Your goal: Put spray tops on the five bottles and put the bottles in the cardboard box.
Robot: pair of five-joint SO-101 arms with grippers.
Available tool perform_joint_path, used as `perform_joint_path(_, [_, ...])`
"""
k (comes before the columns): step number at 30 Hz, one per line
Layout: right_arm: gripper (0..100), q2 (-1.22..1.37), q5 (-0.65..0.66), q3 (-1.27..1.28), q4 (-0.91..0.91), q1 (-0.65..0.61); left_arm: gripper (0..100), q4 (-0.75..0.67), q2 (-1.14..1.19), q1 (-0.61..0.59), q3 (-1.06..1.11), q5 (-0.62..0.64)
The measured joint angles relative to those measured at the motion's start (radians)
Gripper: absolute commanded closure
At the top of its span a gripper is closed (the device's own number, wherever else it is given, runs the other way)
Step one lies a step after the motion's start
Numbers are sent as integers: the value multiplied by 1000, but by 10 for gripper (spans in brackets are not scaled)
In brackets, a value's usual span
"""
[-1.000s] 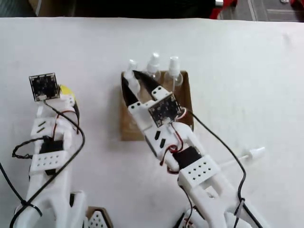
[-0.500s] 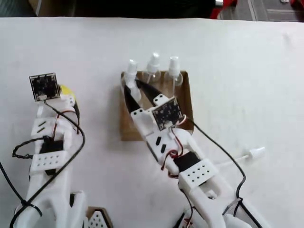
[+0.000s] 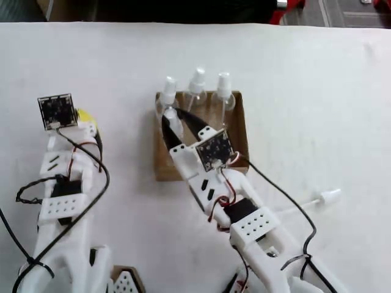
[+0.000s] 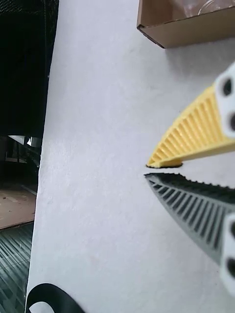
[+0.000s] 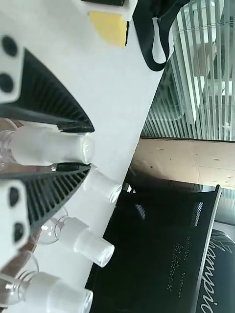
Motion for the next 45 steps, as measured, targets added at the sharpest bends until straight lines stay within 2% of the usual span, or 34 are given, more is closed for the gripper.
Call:
perform_joint_path(28, [983,0,0,0,-3,0,973,0,0,0,9,0])
perform_joint_path(33, [896,0,0,0,-3,0,973,0,0,0,9,0])
perform_joint_path(45, [896,0,0,0,-3,0,973,0,0,0,9,0])
